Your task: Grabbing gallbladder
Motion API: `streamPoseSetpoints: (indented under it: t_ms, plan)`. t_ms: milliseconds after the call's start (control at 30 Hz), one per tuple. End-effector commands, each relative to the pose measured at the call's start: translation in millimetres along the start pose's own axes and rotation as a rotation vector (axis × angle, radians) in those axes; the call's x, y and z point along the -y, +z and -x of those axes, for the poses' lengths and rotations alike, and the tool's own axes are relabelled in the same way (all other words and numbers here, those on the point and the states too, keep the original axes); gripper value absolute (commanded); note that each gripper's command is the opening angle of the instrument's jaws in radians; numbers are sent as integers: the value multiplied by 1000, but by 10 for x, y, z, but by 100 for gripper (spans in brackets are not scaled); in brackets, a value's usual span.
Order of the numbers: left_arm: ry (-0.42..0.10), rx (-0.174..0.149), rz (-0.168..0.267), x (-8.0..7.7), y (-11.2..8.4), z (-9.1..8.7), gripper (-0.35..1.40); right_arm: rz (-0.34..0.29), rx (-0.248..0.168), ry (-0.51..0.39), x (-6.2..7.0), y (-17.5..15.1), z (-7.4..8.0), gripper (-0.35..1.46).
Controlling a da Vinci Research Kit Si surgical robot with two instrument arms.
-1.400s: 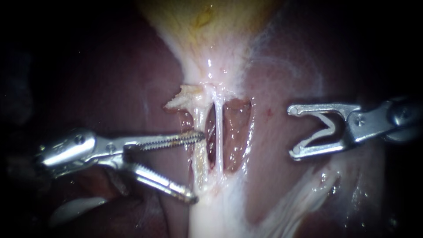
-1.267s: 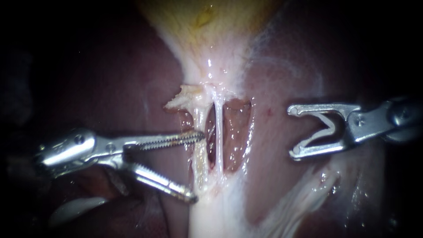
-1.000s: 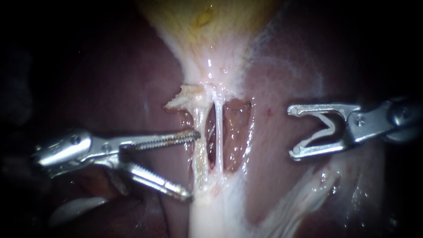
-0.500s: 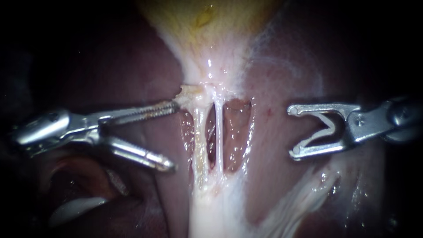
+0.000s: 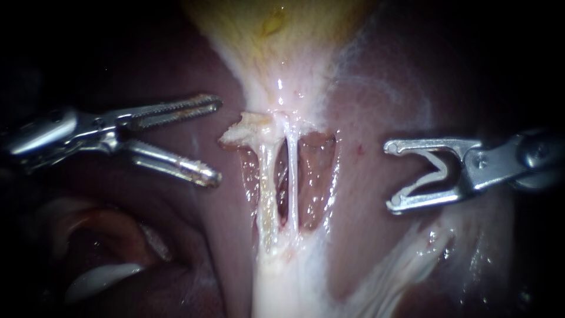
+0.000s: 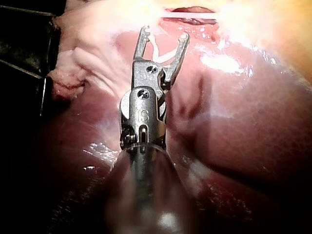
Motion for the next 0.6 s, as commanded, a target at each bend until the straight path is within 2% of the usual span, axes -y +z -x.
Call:
streamPoseSetpoints:
  t_ms: [33, 333, 600]
  plan:
    - [0, 0, 4, -1, 3, -1, 79, 0, 0, 0, 0, 0, 0, 44]
    - [5, 0, 11, -3, 30, -11, 69, 0, 0, 0, 0, 0, 0, 44]
    - [5, 0, 11, -6, 33, -12, 52, 0, 0, 0, 0, 0, 0, 44]
